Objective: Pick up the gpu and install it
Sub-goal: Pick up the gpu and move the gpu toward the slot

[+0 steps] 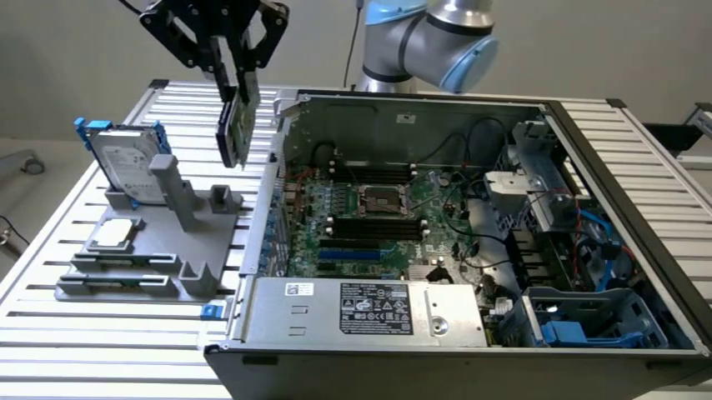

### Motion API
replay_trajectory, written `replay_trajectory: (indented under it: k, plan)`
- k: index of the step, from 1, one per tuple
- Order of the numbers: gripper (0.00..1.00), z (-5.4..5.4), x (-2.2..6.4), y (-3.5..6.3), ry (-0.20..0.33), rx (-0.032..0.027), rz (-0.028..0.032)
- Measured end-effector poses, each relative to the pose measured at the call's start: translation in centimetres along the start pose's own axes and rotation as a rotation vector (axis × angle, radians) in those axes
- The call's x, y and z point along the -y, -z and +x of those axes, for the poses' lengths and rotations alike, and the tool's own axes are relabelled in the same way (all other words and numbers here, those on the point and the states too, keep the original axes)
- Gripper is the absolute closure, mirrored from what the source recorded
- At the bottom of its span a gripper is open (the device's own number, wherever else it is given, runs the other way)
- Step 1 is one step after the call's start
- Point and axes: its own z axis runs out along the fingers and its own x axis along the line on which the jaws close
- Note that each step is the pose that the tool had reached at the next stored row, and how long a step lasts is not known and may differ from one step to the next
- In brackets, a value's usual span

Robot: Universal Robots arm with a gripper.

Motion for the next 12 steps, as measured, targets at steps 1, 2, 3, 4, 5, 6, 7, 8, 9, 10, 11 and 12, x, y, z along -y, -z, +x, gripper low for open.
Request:
replay_trajectory:
  k: [1, 2, 3, 4, 5, 6, 7, 8, 9, 10, 11, 12]
  plan:
    - [0.73, -0.5, 0.01, 0.12, 0.0, 0.0004, -0.0024]
    - [0.73, -0.9, 0.04, 0.18, 0.0, 0.0005, -0.0045]
    - [0.73, -1.4, 0.07, 0.21, 0.0, 0.0005, -0.0066]
    - [0.73, -1.8, 0.12, 0.22, 0.0, 0.0006, -0.0085]
    - [0.73, -2.3, 0.16, 0.21, 0.0, 0.0007, -0.0101]
    - [0.73, -2.7, 0.21, 0.21, 0.0, 0.0008, -0.0115]
    - [0.73, -3.2, 0.26, 0.21, 0.0, 0.0008, -0.0124]
    - [0.73, -3.6, 0.31, 0.21, 0.0, 0.0008, -0.0126]
    - [0.73, -4.1, 0.37, 0.2, 0.0, 0.0008, -0.0127]
    - [0.73, -4.6, 0.43, 0.2, 0.0, 0.0008, -0.0127]
    - [0.73, -5.0, 0.5, 0.19, 0.0, 0.0006, -0.0127]
    - [0.73, -5.4, 0.58, 0.17, 0.0, 0.0004, -0.0127]
